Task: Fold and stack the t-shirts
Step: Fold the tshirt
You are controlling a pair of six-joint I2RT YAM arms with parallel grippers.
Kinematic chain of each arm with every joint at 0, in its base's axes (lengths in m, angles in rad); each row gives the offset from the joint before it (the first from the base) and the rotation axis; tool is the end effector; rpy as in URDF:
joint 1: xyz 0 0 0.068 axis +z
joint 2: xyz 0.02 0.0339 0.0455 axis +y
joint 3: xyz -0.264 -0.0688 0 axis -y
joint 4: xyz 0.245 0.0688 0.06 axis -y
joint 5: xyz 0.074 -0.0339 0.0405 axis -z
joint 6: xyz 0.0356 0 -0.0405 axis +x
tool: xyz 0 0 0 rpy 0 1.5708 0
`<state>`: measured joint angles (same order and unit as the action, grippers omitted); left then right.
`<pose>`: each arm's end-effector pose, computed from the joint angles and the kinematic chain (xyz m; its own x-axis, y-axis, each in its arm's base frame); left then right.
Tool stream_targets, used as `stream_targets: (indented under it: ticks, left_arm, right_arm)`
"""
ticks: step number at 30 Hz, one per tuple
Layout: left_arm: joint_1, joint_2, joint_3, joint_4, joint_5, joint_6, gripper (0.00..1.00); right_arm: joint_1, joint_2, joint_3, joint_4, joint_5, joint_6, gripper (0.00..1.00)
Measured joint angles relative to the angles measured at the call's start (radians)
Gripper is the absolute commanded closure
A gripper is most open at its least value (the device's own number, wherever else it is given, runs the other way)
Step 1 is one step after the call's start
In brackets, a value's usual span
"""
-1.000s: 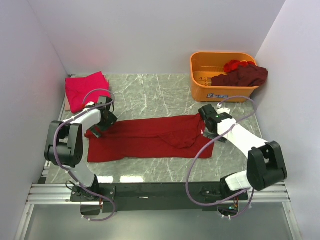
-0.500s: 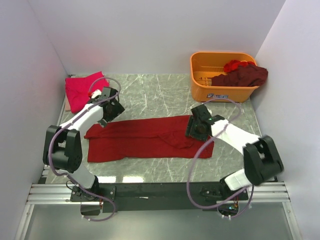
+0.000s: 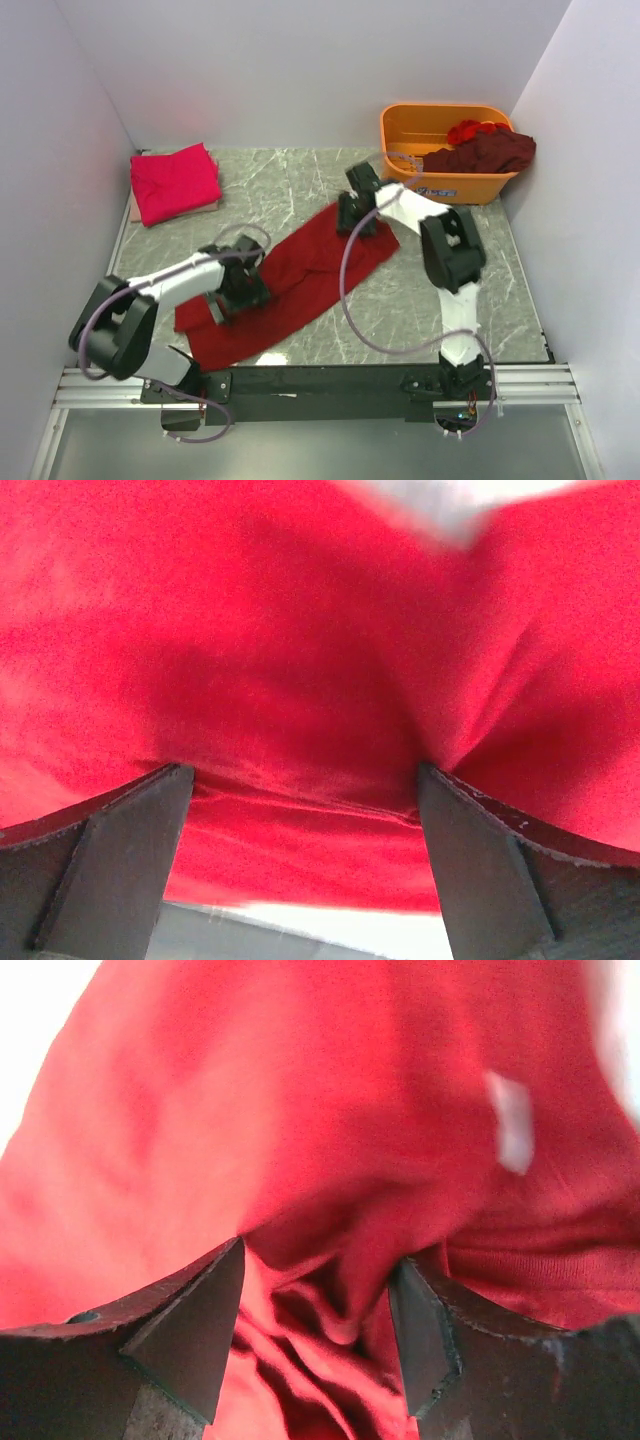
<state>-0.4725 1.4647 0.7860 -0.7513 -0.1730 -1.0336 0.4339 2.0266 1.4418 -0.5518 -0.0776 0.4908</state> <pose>0.2127 -0.1018 0.1609 -0.8178 -0.5324 -0.2182 -0.5390 0.8416 -0.0333 0.3796 0.1789 0.1660 -0.9375 0.0835 -0.3379 -0.0078 0.9655 0.2603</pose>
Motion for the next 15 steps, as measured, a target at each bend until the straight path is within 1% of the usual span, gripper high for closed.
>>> stream_targets:
  ticks: [1,4,7,8,10,12,15]
  left_arm:
    - [-0.043,-0.037,-0.035,-0.032,0.049,-0.029,0.01]
    - [-0.18,-0.082,-0.063,-0.095,0.143,-0.075,0.01]
    - [-0.306,-0.135,-0.04,-0.143,0.237,-0.091,0.0]
    - [-0.334,-0.158,-0.014,-0.163,0.257,-0.09,0.01]
    - [-0.357,-0.201,0.069,-0.21,0.256,-0.087,0.01]
    - [-0.359,-0.229,0.163,-0.237,0.225,-0.082,0.01]
    - [-0.359,-0.229,0.264,-0.261,0.145,-0.065,0.01]
  right_arm:
    - [0.002,0.059,0.093,-0.011,-0.016,-0.03,0.35]
    - [0.006,0.249,0.396,-0.043,-0.069,-0.111,0.35]
    - [0.011,0.407,0.673,-0.053,-0.11,-0.173,0.35]
    - [0.012,0.423,0.716,-0.062,-0.118,-0.185,0.35]
    - [0.013,0.427,0.755,-0.069,-0.129,-0.205,0.35]
    - [0.014,0.388,0.742,-0.061,-0.132,-0.213,0.34]
    - [0.021,0.246,0.591,-0.029,-0.121,-0.209,0.34]
